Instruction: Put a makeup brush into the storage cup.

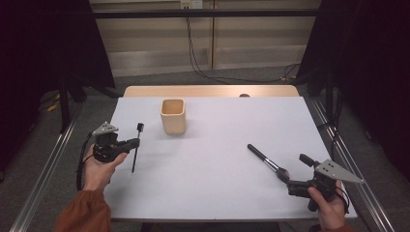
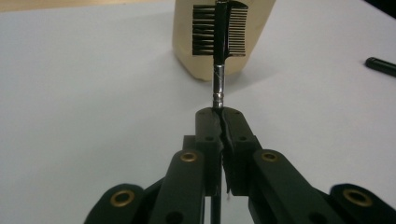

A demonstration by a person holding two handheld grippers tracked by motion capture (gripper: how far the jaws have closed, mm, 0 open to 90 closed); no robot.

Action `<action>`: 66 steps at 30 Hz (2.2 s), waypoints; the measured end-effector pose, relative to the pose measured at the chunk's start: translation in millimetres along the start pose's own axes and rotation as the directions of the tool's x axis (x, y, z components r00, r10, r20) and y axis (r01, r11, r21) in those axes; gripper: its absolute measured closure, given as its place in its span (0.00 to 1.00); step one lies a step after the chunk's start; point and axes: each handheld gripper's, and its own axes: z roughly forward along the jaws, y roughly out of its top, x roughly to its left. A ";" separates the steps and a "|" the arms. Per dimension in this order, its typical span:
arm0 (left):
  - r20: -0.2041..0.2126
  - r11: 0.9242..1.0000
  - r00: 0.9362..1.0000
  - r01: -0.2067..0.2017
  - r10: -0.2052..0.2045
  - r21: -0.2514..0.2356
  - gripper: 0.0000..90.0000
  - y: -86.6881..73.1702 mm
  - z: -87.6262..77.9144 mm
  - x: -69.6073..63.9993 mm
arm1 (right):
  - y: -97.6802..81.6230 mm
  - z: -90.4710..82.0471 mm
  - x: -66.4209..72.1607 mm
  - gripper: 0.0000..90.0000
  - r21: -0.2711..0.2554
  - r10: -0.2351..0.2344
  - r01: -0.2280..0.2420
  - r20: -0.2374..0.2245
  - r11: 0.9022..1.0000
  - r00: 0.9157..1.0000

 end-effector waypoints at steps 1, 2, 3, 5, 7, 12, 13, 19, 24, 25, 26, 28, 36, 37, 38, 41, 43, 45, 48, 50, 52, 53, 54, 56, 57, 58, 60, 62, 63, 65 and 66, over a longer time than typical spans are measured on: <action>0.008 1.000 1.000 0.001 -0.001 -0.006 0.96 0.0 -0.2 -0.2 | 0.0 0.0 0.0 0.00 0.000 0.001 -0.001 0.001 1.000 1.000; 0.011 1.000 1.000 -0.007 0.007 -0.021 0.96 -0.2 -0.4 -0.6 | -0.1 0.0 -0.1 0.00 -0.001 0.002 -0.002 0.001 1.000 1.000; 0.009 0.999 1.000 -0.017 0.017 -0.043 0.96 -0.4 -0.8 -1.6 | -0.1 0.0 0.1 0.00 -0.003 0.007 -0.007 0.003 1.000 1.000; 0.008 0.998 1.000 -0.026 0.026 -0.063 0.96 -0.1 -1.6 -3.2 | -0.1 -0.2 0.0 0.00 -0.003 0.008 -0.008 0.004 1.000 1.000; 0.006 0.994 0.999 -0.033 0.034 -0.107 0.96 -0.3 -3.0 -5.5 | -0.1 -0.3 0.0 0.00 -0.004 0.009 -0.009 0.004 1.000 1.000; -0.005 0.982 0.999 -0.035 0.035 -0.187 0.96 -4.2 -5.7 -6.6 | 0.0 -0.8 -0.1 0.00 -0.004 0.001 -0.001 0.000 1.000 1.000; 0.002 0.979 1.000 -0.025 0.026 -0.201 0.96 -5.2 -6.2 -6.2 | 0.0 -0.9 -0.1 0.00 -0.004 0.001 -0.001 -0.001 1.000 1.000; 0.018 0.966 0.999 -0.035 0.041 -0.255 0.96 -4.4 -12.3 -10.0 | 0.1 -0.9 0.1 0.00 -0.005 0.002 -0.002 0.000 1.000 1.000; 0.021 0.956 0.997 -0.061 0.070 -0.288 0.96 -1.3 -15.0 -19.3 | 0.2 -1.2 0.6 0.00 -0.004 0.004 -0.004 -0.003 1.000 1.000; 0.025 0.954 0.997 -0.063 0.074 -0.294 0.96 -0.6 -15.0 -21.2 | 0.2 -1.3 1.0 0.00 -0.005 0.002 -0.002 -0.003 1.000 1.000; 0.025 0.953 0.997 -0.066 0.077 -0.296 0.96 0.2 -14.9 -22.5 | 0.2 -1.3 1.5 0.00 -0.006 0.000 0.000 -0.005 1.000 1.000; 0.024 0.951 0.996 -0.074 0.086 -0.302 0.96 2.2 -14.9 -24.9 | 0.2 -1.2 1.6 0.00 -0.007 0.000 0.000 -0.006 1.000 1.000; 0.026 0.946 0.996 -0.075 0.088 -0.317 0.96 10.6 -14.0 -28.8 | -0.3 -0.5 0.7 0.00 -0.012 -0.005 0.005 0.005 1.000 1.000; 0.023 0.946 0.996 -0.078 0.090 -0.314 0.96 10.9 -13.4 -28.6 | -0.4 -0.2 0.6 0.00 -0.014 -0.005 0.006 0.007 1.000 1.000; 0.025 0.946 0.996 -0.076 0.089 -0.315 0.96 11.2 -12.8 -28.6 | -0.4 0.4 0.5 0.00 -0.015 -0.003 0.003 0.011 1.000 1.000; 0.022 0.948 0.996 -0.074 0.086 -0.310 0.96 11.7 -9.8 -28.1 | -0.6 1.6 0.0 0.00 -0.015 -0.004 0.005 0.014 1.000 1.000; 0.019 0.949 0.996 -0.073 0.083 -0.308 0.96 12.3 -8.1 -27.7 | -0.6 2.7 0.3 0.00 -0.013 -0.003 0.003 0.014 1.000 1.000; 0.020 0.946 0.997 -0.066 0.077 -0.317 0.96 13.5 -6.9 -27.9 | -0.6 3.3 1.0 0.00 -0.012 -0.002 0.002 0.013 1.000 1.000; 0.018 0.944 0.997 -0.071 0.081 -0.323 0.96 16.5 -7.2 -28.4 | -0.7 3.3 1.5 0.00 -0.008 -0.008 0.008 0.011 1.000 1.000; 0.016 0.941 0.996 -0.074 0.084 -0.331 0.96 19.9 -8.2 -29.4 | -0.7 3.2 1.6 0.00 -0.008 -0.006 0.006 0.014 1.000 1.000; 0.014 0.940 0.996 -0.079 0.089 -0.331 0.96 21.0 -8.4 -29.9 | -0.6 3.1 1.7 0.00 -0.010 -0.005 0.005 0.015 1.000 1.000; 0.009 0.939 0.996 -0.085 0.094 -0.332 0.96 23.1 -8.5 -31.2 | -0.7 3.0 1.7 0.00 -0.011 -0.008 0.008 0.016 1.000 1.000; 0.015 0.936 0.996 -0.081 0.092 -0.342 0.96 26.6 -7.8 -32.1 | -0.7 3.1 1.7 0.00 -0.011 -0.007 0.008 0.015 1.000 1.000; 0.017 0.935 0.996 -0.080 0.092 -0.344 0.96 30.7 -6.9 -32.0 | -0.8 3.1 1.7 0.00 -0.008 -0.004 0.005 0.015 1.000 1.000; 0.017 0.935 0.996 -0.080 0.092 -0.344 0.96 30.7 -6.9 -32.0 | -0.8 3.1 1.6 0.00 -0.010 -0.004 0.005 0.016 1.000 1.000; 0.013 0.934 0.996 -0.080 0.090 -0.349 0.96 34.7 -5.3 -32.5 | -0.8 3.0 1.5 0.00 -0.011 -0.004 0.004 0.016 1.000 1.000; 0.013 0.933 0.996 -0.082 0.093 -0.351 0.96 38.8 -3.7 -32.5 | -0.9 2.7 1.1 0.00 -0.013 -0.006 0.007 0.017 1.000 1.000; 0.013 0.930 0.996 -0.075 0.085 -0.360 0.96 42.6 -2.2 -32.3 | -1.0 2.8 1.0 0.00 -0.011 -0.005 0.005 0.016 1.000 1.000; 0.009 0.929 0.997 -0.073 0.082 -0.364 0.96 44.4 -1.5 -32.0 | -1.1 2.9 1.1 0.00 -0.010 -0.002 0.002 0.016 1.000 1.000; 0.016 0.927 0.996 -0.075 0.087 -0.367 0.96 48.0 0.6 -32.4 | -1.2 3.1 0.9 0.00 -0.006 -0.007 0.007 0.015 1.000 1.000; 0.006 0.927 0.996 -0.083 0.092 -0.367 0.96 49.5 1.0 -33.2 | -1.3 3.1 0.9 0.00 -0.006 -0.007 0.007 0.017 1.000 1.000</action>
